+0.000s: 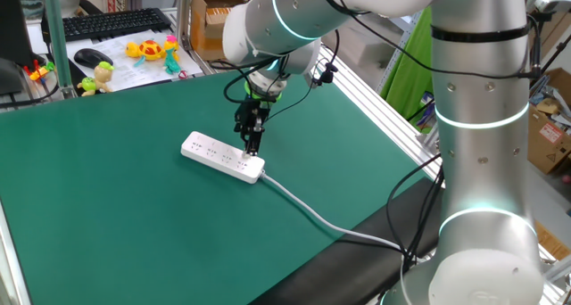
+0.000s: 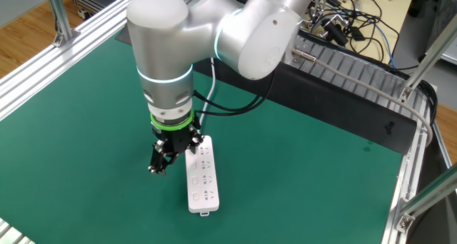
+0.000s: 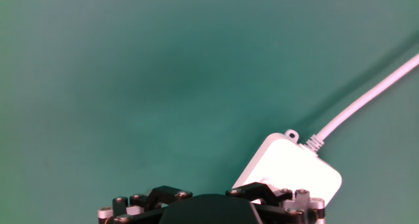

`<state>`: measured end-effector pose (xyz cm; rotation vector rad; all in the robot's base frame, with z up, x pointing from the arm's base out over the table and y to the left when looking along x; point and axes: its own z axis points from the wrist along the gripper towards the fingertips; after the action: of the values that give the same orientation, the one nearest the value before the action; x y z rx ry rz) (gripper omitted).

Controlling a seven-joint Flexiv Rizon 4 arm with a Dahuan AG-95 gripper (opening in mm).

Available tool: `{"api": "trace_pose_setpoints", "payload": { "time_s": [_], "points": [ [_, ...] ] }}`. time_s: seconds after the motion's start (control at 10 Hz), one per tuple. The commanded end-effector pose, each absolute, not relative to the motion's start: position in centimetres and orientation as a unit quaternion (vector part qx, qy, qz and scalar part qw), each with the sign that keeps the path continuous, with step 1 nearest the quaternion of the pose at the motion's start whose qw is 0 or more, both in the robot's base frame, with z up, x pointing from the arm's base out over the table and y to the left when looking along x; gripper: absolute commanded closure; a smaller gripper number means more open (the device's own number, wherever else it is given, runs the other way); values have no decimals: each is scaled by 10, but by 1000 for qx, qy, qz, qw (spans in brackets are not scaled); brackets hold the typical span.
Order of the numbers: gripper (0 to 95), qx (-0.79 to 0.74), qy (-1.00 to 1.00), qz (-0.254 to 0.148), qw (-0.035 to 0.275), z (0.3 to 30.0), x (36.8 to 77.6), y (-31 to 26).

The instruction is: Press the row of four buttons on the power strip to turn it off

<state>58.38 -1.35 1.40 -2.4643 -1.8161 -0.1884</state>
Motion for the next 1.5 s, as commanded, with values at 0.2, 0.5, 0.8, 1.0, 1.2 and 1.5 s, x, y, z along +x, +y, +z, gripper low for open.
{"api": "trace_pose_setpoints", "payload": {
  "time_s": [0.2,0.5,0.8,1.0,1.2,1.5],
  "points": [
    [0,-804,-591,-62,36,9,582,-11],
    [0,-803,-591,-63,36,7,581,-10],
    [0,-803,-592,-63,37,4,582,-14],
    [0,-802,-592,-62,38,2,581,-19],
    [0,-800,-594,-68,49,2,581,-26],
    [0,-801,-593,-62,51,7,579,-25]
  ]
}}
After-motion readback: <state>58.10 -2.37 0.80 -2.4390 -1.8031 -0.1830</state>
